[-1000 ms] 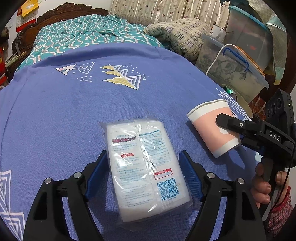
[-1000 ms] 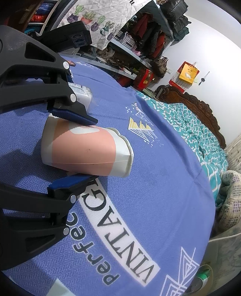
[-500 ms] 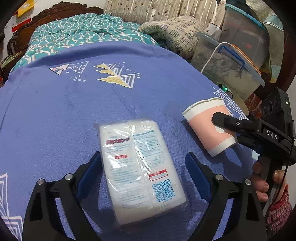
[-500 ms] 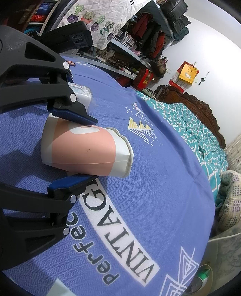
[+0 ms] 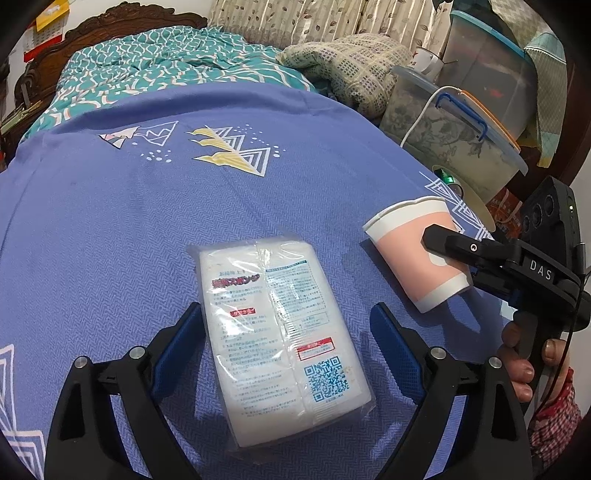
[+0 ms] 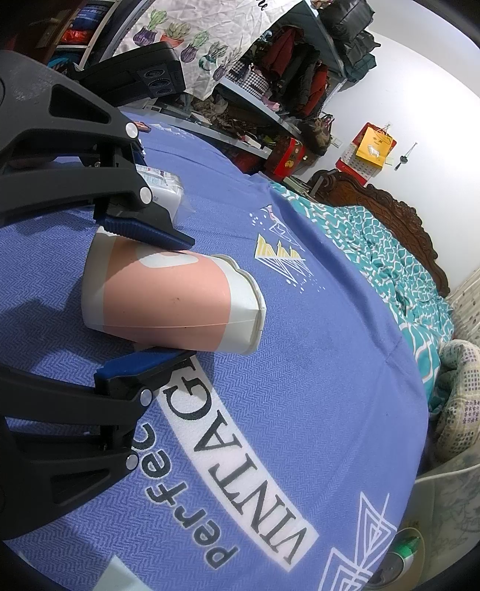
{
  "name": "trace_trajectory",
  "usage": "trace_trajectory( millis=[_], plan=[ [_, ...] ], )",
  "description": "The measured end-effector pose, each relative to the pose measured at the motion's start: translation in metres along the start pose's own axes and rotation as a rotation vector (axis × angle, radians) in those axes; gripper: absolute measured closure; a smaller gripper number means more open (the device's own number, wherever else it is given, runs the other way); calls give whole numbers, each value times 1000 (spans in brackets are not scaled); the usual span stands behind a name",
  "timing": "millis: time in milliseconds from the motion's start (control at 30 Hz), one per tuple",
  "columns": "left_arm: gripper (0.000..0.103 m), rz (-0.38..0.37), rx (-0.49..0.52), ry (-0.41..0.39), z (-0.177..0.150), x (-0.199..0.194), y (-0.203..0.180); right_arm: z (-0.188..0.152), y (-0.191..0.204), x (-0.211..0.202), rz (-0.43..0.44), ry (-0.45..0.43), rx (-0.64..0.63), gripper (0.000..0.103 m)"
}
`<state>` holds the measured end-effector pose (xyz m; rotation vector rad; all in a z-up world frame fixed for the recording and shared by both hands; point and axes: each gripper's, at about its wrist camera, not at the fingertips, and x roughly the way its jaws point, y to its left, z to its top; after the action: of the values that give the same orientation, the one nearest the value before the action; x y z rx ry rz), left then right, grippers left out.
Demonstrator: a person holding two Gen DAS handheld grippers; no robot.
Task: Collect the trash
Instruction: 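Lift and hold the white package in left tool and paper cup in right tool, then carry package and cup over the beige bin and open both tools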
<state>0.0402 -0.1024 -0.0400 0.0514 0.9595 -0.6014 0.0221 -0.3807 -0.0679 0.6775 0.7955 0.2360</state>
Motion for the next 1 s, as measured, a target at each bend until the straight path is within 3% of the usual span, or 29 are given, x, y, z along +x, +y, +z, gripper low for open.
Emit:
trace_trajectory(
  millis=[33,100,300,533,767,1000],
  plan=[
    [23,6,-1,-2,0,-1,1,0,0,0,0,0,-2,49],
    [36,28,-14,-12,-1,-3,3,-1,2,-2,2,-6,-10,49],
    [42,-12,-66,-29,0,-8,15,-4,9,-9,-7,-37,-26,49],
    [42,-127,-101,-10,12,-9,16,3,-9,-20,2,-47,43,49],
    [42,-249,49,-9,80,5,-55,37,-47,-86,-98,-190,51,50],
    [41,-366,257,25,147,65,-183,74,-128,-178,-273,-383,140,50]
  ],
)
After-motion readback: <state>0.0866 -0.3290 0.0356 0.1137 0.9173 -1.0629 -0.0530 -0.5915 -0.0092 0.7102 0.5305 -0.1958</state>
